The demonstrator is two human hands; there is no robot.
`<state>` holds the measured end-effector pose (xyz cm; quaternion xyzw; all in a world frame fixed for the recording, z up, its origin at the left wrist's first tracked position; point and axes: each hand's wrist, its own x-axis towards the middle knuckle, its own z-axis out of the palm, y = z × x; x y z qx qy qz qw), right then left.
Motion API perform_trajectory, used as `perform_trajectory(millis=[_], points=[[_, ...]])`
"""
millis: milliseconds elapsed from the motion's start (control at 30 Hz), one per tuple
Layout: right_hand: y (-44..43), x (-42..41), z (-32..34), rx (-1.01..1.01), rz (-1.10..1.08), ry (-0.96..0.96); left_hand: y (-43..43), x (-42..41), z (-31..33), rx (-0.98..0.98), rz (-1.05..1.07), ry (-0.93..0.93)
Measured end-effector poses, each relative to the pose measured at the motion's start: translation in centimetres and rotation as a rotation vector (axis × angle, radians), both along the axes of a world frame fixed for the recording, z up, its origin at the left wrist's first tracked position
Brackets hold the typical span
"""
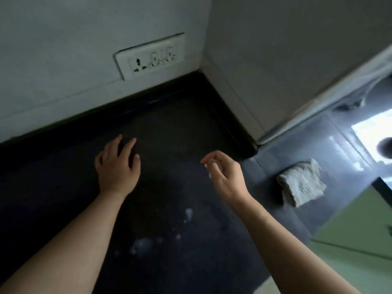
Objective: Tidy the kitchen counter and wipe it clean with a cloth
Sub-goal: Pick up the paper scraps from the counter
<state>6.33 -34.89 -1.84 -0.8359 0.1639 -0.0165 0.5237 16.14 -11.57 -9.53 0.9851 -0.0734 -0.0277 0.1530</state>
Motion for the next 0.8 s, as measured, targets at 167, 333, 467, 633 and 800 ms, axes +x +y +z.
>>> perform_trajectory(millis=[167,333,467,633,800], points=[[-2.1,-7.5,0.5,-0.143,-0.108,0.004,-0.9,-1.1,2.3,0.01,-0.11,0.051],[-3.8,-14.8,1.6,-0.17,-0.187,0.052,-5.4,-6.4,6.7,-0.164,-0.392,0.007],[-5.2,-20.9,2.9,-0.139,-0.319,0.058,-10.7,-13.4,9.2,-0.263,-0.599,0.079],[-7.6,-31.3,4.5,-0.112,-0.516,0.041,-17.7,-24.9,11.0,-0.389,-0.836,0.256],[-9.5,-45.3,5.0,-0.088,-0.75,0.059,-23.6,-37.6,12.0,-0.359,-1.071,0.519]])
